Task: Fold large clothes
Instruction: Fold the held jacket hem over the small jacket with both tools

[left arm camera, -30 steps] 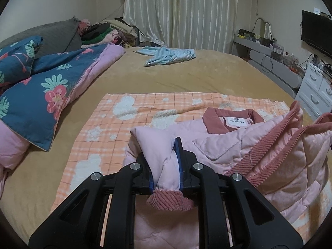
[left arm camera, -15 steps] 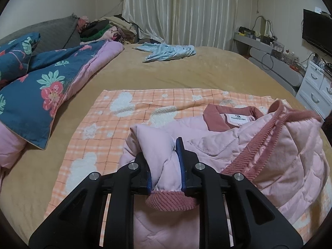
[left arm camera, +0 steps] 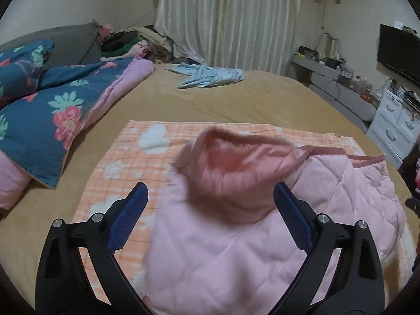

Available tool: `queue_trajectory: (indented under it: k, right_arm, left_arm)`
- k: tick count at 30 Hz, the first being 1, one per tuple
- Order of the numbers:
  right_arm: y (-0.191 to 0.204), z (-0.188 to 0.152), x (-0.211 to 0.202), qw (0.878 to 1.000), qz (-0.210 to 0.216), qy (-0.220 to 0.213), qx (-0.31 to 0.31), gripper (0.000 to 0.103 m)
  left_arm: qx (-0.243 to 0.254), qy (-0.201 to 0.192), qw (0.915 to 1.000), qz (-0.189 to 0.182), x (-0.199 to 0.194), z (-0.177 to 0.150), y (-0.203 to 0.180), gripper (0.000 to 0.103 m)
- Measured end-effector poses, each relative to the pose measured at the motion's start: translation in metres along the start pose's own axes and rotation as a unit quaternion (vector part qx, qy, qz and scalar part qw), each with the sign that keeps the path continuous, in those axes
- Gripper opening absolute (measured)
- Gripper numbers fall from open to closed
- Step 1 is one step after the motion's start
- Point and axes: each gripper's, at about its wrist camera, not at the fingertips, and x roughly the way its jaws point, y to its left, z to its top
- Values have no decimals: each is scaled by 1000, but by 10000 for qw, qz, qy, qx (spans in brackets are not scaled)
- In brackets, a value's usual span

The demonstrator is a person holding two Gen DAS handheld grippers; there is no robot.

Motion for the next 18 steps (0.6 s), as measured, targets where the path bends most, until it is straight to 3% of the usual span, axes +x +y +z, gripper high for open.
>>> queue_trajectory:
  k: [6, 10, 13, 14, 15, 16, 17, 18]
  right_arm:
    - [-8, -32, 6, 9995, -120, 163, -229, 90]
    - [-16, -46, 18, 9996, -9, 257, -140, 90]
    - [-19, -50, 28, 9994, 127, 312, 11, 90]
    - [-19, -49, 32, 9992, 199, 332, 61, 88]
    - [-18, -49, 35, 9989, 299, 350, 94, 71]
    - [-16, -48, 37, 9978, 512, 405, 136, 40]
    - [-12, -45, 38, 9976, 548, 401, 154, 34]
    - [-8, -41, 36, 9983, 462, 326, 124, 24]
  left_arm:
    - [-473, 575, 9972, 107, 28, -36, 51, 92]
    - [-827, 1066, 9893, -554, 49, -73, 71, 94]
    - [-922, 1192, 9850, -841, 57, -89, 67, 94]
    - [-926, 1169, 9849, -877, 57, -91, 64, 88]
    - [-885, 1146, 9856, -879, 57, -90, 59, 77]
    - [-762, 1140, 9862, -927, 57, -88, 51, 47]
    - [-580, 1090, 9891, -804, 54, -84, 40, 32]
    - [-419, 1041, 9913, -681, 52, -81, 31, 24]
